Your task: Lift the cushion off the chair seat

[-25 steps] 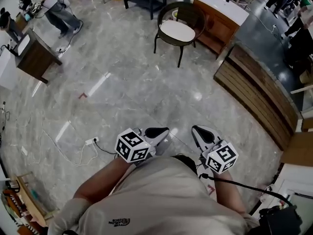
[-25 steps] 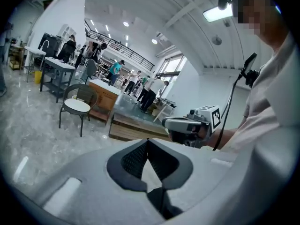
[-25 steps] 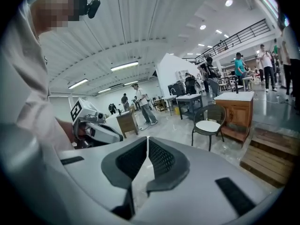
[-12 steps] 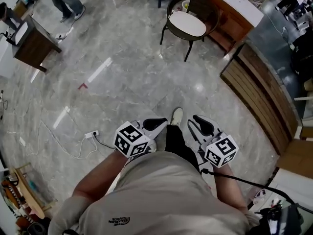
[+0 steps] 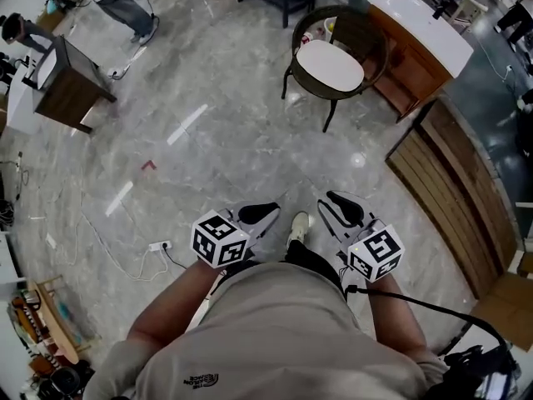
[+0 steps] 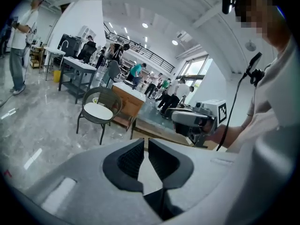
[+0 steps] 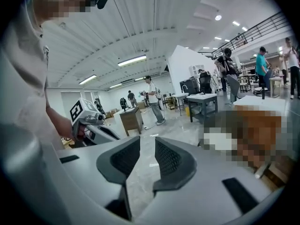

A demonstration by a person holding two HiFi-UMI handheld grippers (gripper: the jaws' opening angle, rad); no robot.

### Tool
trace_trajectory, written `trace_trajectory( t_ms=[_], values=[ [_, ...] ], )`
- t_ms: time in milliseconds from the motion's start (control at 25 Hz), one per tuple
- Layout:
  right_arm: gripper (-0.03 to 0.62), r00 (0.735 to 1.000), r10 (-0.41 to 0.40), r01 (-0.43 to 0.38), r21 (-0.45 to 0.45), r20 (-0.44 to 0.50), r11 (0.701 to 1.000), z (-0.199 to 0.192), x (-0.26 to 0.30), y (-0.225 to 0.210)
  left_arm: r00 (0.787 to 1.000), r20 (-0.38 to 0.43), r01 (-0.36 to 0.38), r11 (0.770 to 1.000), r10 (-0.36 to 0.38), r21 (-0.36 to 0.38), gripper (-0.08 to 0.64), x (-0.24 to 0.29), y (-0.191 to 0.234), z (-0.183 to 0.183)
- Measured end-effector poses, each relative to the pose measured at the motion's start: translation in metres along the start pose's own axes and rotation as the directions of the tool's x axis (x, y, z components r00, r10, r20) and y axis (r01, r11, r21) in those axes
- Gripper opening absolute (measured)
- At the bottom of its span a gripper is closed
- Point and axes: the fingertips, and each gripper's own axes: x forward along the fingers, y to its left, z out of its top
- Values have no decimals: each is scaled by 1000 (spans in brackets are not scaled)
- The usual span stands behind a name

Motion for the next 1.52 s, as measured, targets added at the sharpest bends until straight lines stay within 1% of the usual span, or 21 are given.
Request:
trace_trajectory(
  t_ms=[120, 240, 360, 480, 640, 800, 880, 960, 1040, 1160, 1280, 1320, 1400, 1520],
  values=[
    [107, 1000, 7, -7, 16, -1, 1000, 7, -1, -48, 1000, 11, -20, 1000, 20, 2, 20, 38, 10, 32],
    [104, 1000, 6, -6, 41, -17, 999, 6, 3, -82, 1000, 2, -14, 1000, 14, -8, 31, 65, 17, 50],
    [103, 1000, -3, 4, 50, -21, 999, 12, 8, -107, 1000, -3, 2, 999, -2, -51, 39, 84, 24, 62],
    [103, 1000, -16, 18, 79, -20, 997, 17, 18, -134, 1000, -6, 15, 997, -15, -72, 49, 104, 38, 79],
    [97, 999, -23, 26, 88, -39, 996, 23, 45, -154, 999, -5, 37, 995, -38, -89, 53, 121, 70, 99],
    [91, 998, -50, 55, 120, -47, 991, 36, 71, -176, 996, 9, 89, 988, -89, -123, 54, 140, 105, 123],
    [91, 996, -67, 73, 128, -54, 989, 46, 87, -190, 992, 14, 123, 982, -122, -144, 54, 152, 126, 139],
    [91, 994, -89, 96, 127, -61, 987, 60, 104, -206, 987, 24, 159, 969, -157, -187, 54, 164, 149, 158],
    [90, 991, -114, 123, 127, -72, 984, 73, 123, -224, 983, 28, 185, 959, -183, -213, 54, 175, 172, 177],
    [88, 987, -139, 148, 121, -85, 982, 88, 155, -254, 980, 12, 198, 958, -200, -206, 54, 194, 209, 196],
    [87, 986, -143, 152, 101, -88, 983, 99, 187, -282, 974, -17, 220, 953, -228, -208, 57, 217, 244, 205],
    [87, 986, -140, 148, 95, -91, 984, 102, 197, -289, 971, -25, 225, 949, -236, -221, 57, 225, 255, 208],
    [87, 987, -121, 131, 94, -106, 987, 106, 213, -298, 970, -27, 227, 936, -243, -270, 58, 239, 275, 211],
    [86, 987, -95, 109, 104, -132, 989, 104, 230, -314, 973, -12, 213, 914, -231, -346, 58, 260, 297, 214]
  ],
)
